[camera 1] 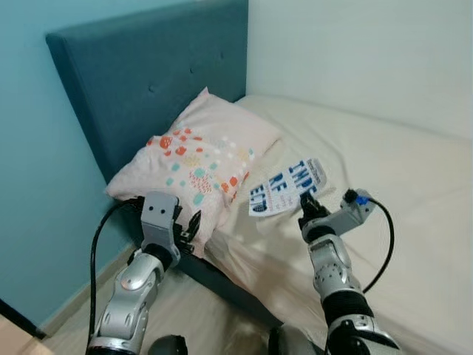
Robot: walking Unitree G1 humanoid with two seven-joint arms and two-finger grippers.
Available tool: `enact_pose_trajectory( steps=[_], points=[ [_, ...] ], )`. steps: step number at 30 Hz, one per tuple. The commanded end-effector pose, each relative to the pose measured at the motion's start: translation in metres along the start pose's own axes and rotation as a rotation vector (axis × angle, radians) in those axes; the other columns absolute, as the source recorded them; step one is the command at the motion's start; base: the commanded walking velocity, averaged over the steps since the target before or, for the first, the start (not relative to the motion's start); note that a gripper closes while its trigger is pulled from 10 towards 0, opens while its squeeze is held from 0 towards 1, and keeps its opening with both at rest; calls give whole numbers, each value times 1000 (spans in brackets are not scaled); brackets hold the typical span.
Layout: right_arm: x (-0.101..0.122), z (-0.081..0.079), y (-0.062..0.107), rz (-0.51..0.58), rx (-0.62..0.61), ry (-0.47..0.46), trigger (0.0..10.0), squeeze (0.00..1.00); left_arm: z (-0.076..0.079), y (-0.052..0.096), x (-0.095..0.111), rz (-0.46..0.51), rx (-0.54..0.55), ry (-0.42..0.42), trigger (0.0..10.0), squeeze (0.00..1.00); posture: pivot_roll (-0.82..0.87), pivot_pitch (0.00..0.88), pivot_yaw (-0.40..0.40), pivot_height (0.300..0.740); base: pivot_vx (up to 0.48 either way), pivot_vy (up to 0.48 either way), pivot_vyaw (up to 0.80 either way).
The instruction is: Clean up the room
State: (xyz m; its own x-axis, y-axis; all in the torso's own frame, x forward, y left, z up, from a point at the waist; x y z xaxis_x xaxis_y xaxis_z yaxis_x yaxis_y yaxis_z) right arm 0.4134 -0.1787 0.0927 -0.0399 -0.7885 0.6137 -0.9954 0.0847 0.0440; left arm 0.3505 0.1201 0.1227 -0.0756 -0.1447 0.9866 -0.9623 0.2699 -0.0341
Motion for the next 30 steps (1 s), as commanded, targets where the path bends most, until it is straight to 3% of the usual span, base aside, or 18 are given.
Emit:
enact_pose_trajectory(
  steps=[1, 5, 12, 16, 18, 23, 30],
  points=[
    [3, -10, -5, 22, 30, -47, 10000, 0, -4, 4, 2, 5, -11, -3, 10000, 0, 77, 126, -33, 598, 0, 0, 0],
    [3, -14, -8, 22, 31, -66, 10000, 0, -4, 6, 6, 20, -32, -6, 10000, 0, 84, 147, -40, 598, 0, 0, 0],
    [-2, -24, -17, 65, -27, -203, 10000, 0, 6, 22, 29, 100, -209, -65, 10000, 0, 135, 222, -44, 588, 0, 0, 0],
    [-10, -27, -16, 80, -36, -294, 10000, 0, 11, 28, 35, 114, -275, -86, 10000, 0, 147, 236, -35, 588, 0, 0, 0],
    [-10, -27, -16, 80, -36, -294, 10000, 0, 11, 28, 35, 114, -275, -86, 10000, 0, 147, 236, -35, 588, 0, 0, 0],
    [-35, -25, -7, 66, -87, -357, 10000, 0, 18, 35, 38, 123, -348, -79, 10000, 0, 158, 246, -27, 588, 0, 0, 0],
    [-59, -18, 7, 82, -176, -365, 10000, 0, 24, 42, 43, 128, -434, -73, 10000, 0, 173, 247, -25, 588, 0, 0, 0]
  ],
)
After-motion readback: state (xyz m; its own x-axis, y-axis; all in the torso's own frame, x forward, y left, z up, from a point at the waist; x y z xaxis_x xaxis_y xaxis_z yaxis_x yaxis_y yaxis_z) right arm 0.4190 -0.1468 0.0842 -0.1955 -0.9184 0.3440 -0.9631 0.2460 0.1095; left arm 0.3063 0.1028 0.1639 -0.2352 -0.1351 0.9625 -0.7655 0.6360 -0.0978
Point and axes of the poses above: a point about 5 cm out from each wrist's last joint towards the gripper, its own y axis pointing back from the gripper into the wrist, its own x axis along the axis of the wrist's last joint, z = x × y, the point moved 6 cm from there along -y, pointing out of the wrist towards the gripper, and after that the axes turned 9 degrees about -y, right-handed, at the moved point
